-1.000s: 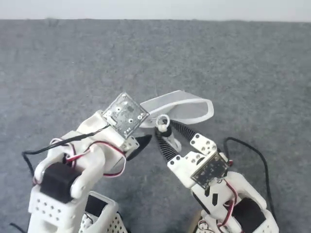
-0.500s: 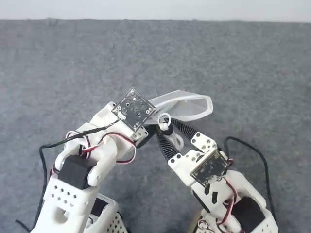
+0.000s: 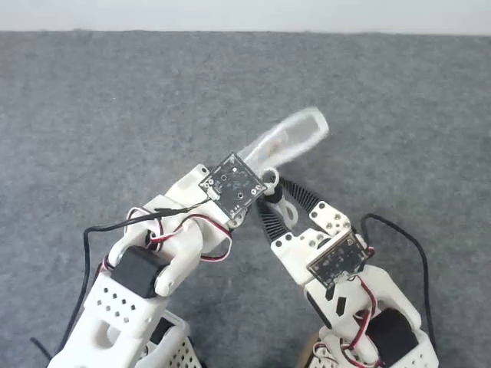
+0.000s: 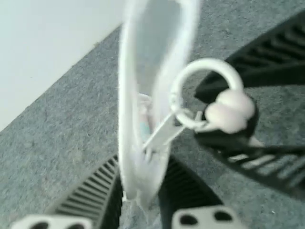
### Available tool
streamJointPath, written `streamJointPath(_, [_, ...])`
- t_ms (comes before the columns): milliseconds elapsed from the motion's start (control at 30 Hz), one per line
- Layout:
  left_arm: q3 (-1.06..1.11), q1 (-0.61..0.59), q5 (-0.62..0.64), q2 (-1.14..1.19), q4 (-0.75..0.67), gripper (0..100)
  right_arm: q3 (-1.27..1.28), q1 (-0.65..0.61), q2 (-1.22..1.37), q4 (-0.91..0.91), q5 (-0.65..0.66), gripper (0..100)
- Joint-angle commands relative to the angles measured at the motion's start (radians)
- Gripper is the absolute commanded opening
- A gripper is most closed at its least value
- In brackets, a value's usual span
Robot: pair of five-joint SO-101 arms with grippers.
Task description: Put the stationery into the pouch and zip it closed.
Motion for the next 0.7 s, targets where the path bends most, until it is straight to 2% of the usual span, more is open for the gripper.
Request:
streamJointPath(0, [-0.016,0.002,0.006,0.002,-0.028,1,-0.057,0.025,-0.005,-0.031,0.0,0.6])
streamJointPath(133, [-0.015,-0.003,0.087,0.002,-0.028,1,-0.054,0.028,-0.005,-0.064,-0.003,0.6])
streamJointPath(233, [-0.012,-0.005,0.118,0.002,-0.023,1,-0.017,0.062,-0.005,-0.143,-0.069,0.6])
streamJointPath(367, [0.019,-0.005,0.129,0.002,-0.029,1,0.023,0.105,-0.004,-0.239,-0.101,0.6])
streamJointPath(667, [0.038,-0.005,0.13,0.002,-0.029,1,0.026,0.13,-0.004,-0.288,-0.104,0.6])
